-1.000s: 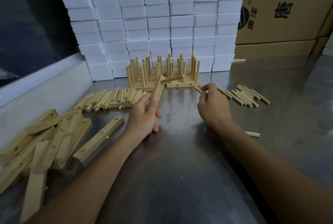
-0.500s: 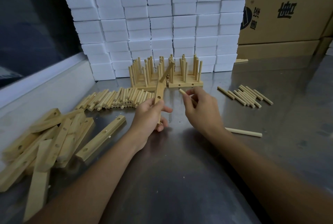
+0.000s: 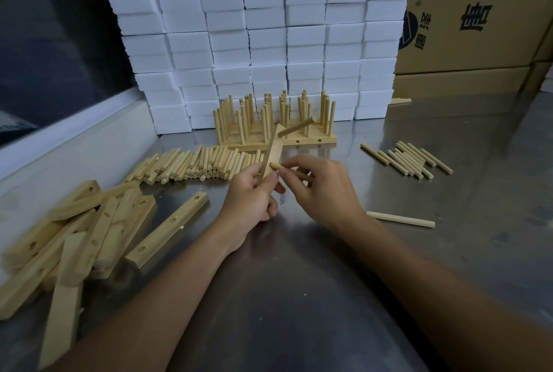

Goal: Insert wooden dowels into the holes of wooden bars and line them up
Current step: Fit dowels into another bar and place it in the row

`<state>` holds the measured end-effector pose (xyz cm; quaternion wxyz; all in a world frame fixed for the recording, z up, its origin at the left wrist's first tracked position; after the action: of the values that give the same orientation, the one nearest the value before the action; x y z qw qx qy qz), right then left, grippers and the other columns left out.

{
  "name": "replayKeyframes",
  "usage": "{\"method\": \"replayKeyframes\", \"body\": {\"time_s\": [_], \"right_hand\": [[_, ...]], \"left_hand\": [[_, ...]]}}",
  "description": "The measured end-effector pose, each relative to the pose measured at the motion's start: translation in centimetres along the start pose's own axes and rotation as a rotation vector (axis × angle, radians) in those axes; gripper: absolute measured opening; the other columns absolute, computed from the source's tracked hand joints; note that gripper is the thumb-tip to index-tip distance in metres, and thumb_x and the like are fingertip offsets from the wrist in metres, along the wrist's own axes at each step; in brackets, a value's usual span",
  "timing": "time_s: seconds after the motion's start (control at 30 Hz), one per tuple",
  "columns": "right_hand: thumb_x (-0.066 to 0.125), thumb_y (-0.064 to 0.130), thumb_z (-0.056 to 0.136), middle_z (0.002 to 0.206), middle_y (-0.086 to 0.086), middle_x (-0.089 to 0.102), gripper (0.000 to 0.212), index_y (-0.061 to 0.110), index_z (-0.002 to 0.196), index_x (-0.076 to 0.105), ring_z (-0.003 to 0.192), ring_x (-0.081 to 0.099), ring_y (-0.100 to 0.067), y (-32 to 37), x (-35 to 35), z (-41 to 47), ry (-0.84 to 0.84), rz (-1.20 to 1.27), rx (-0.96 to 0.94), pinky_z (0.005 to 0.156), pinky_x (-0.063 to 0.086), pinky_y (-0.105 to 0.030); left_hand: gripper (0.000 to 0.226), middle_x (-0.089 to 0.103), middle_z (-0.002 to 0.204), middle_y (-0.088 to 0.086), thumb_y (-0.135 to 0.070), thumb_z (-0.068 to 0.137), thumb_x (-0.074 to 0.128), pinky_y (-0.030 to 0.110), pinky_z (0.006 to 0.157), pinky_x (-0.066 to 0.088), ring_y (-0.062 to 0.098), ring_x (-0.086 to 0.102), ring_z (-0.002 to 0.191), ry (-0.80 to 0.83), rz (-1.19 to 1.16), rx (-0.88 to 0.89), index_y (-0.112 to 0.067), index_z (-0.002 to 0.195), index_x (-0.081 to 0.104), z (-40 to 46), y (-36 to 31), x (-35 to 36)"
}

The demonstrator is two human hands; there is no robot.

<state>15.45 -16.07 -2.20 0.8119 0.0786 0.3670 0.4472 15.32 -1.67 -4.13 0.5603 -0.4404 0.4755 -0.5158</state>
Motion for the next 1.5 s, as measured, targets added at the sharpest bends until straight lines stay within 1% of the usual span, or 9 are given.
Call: {"method": "replayKeyframes", "body": {"time_s": [0.27, 0.4, 0.57, 0.73, 0.9, 1.0, 1.13, 1.33, 1.5], "right_hand": [[0.063, 0.023, 0.093, 0.072, 0.003, 0.070, 0.015, 0.021, 0.083, 0.074, 0.064, 0.063, -0.021, 1.0, -0.3, 0.4, 0.047, -0.348, -0.086, 0.052, 0.048, -0.030], [0.064, 0.019, 0.091, 0.063, 0.004, 0.057, 0.016, 0.017, 0.076, 0.070, 0.053, 0.052, -0.022, 1.1, -0.3, 0.1, 0.034, -0.412, -0.102, 0.046, 0.027, -0.023], [0.052, 0.028, 0.097, 0.065, 0.004, 0.056, 0.024, 0.019, 0.081, 0.066, 0.057, 0.052, -0.021, 0.9, 0.3, -0.1, 0.101, -0.426, -0.001, 0.051, 0.036, -0.027], [0.057, 0.023, 0.097, 0.050, 0.002, 0.051, 0.035, 0.008, 0.068, 0.068, 0.047, 0.049, -0.012, 0.5, 1.0, 0.3, 0.127, 0.061, 0.453, 0.056, 0.048, -0.038], [0.060, 0.023, 0.096, 0.054, 0.001, 0.045, 0.025, 0.007, 0.083, 0.074, 0.039, 0.031, -0.007, 0.4, 0.4, 0.6, 0.178, 0.553, 0.925, 0.038, 0.026, -0.022], [0.058, 0.019, 0.096, 0.045, 0.005, 0.042, 0.023, 0.002, 0.092, 0.073, 0.038, 0.027, -0.007, 0.3, 0.2, 0.5, 0.218, 0.688, 1.035, 0.035, 0.022, -0.021], [0.059, 0.021, 0.096, 0.053, 0.003, 0.047, 0.023, 0.004, 0.090, 0.074, 0.041, 0.032, -0.008, 0.1, 0.2, 0.5, 0.189, 0.646, 1.020, 0.036, 0.026, -0.020], [0.063, 0.031, 0.095, 0.053, 0.001, 0.060, 0.030, 0.014, 0.073, 0.076, 0.042, 0.049, -0.003, -0.1, 0.8, 0.7, 0.084, 0.229, 0.632, 0.052, 0.045, -0.028], [0.064, 0.029, 0.092, 0.062, 0.005, 0.070, 0.023, 0.028, 0.071, 0.072, 0.058, 0.066, -0.010, 0.1, 0.5, 0.6, 0.048, 0.204, 0.512, 0.061, 0.061, -0.038]], "left_hand": [[0.017, 0.060, 0.070, -0.005, -0.016, 0.101, 0.052, 0.028, 0.056, 0.039, 0.011, 0.049, 0.054, -0.110, 0.270, 0.184, -0.021, 0.091, 0.065, -0.2, 0.1, 0.2], [0.015, 0.059, 0.074, 0.007, -0.013, 0.099, 0.053, 0.021, 0.056, 0.040, 0.007, 0.049, 0.059, -0.115, 0.368, 0.266, -0.019, 0.090, 0.064, -0.4, -0.2, 0.2], [0.013, 0.059, 0.074, -0.002, -0.012, 0.099, 0.053, 0.019, 0.062, 0.042, 0.010, 0.056, 0.070, -0.118, 0.442, 0.321, -0.018, 0.096, 0.064, -0.6, -0.3, 0.3], [0.013, 0.053, 0.069, -0.011, -0.012, 0.099, 0.053, 0.013, 0.057, 0.038, 0.000, 0.052, 0.065, -0.126, 0.517, 0.363, -0.020, 0.102, 0.063, -0.7, -0.4, 0.1], [0.012, 0.054, 0.070, -0.006, -0.014, 0.099, 0.052, 0.017, 0.053, 0.033, 0.009, 0.051, 0.067, -0.128, 0.612, 0.431, -0.020, 0.099, 0.062, -0.8, -0.5, 0.2], [0.011, 0.056, 0.073, 0.001, -0.016, 0.100, 0.051, 0.025, 0.057, 0.037, 0.013, 0.051, 0.068, -0.118, 0.646, 0.434, -0.014, 0.098, 0.061, -0.7, -0.5, 0.2], [0.015, 0.059, 0.077, 0.006, -0.018, 0.102, 0.048, 0.032, 0.062, 0.041, 0.016, 0.053, 0.070, -0.102, 0.648, 0.415, -0.013, 0.101, 0.061, -0.7, -0.4, 0.4], [0.028, 0.052, 0.074, 0.004, -0.020, 0.106, 0.038, 0.032, 0.055, 0.036, 0.014, 0.043, 0.055, -0.093, 0.301, 0.190, -0.005, 0.101, 0.061, -0.2, -0.2, 0.6], [0.028, 0.055, 0.073, 0.001, -0.020, 0.106, 0.038, 0.019, 0.041, 0.034, 0.009, 0.044, 0.045, -0.109, 0.117, 0.041, -0.010, 0.099, 0.063, 0.0, 0.1, 0.2]]}}
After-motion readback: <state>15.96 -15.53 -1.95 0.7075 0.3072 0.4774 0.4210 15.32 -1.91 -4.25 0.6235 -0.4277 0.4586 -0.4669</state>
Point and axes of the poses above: each hand's wrist, its own z-axis towards the middle knuckle, its own x-axis out of the palm, y = z × x, the point moved 2 cm from there along z, towards the middle knuckle
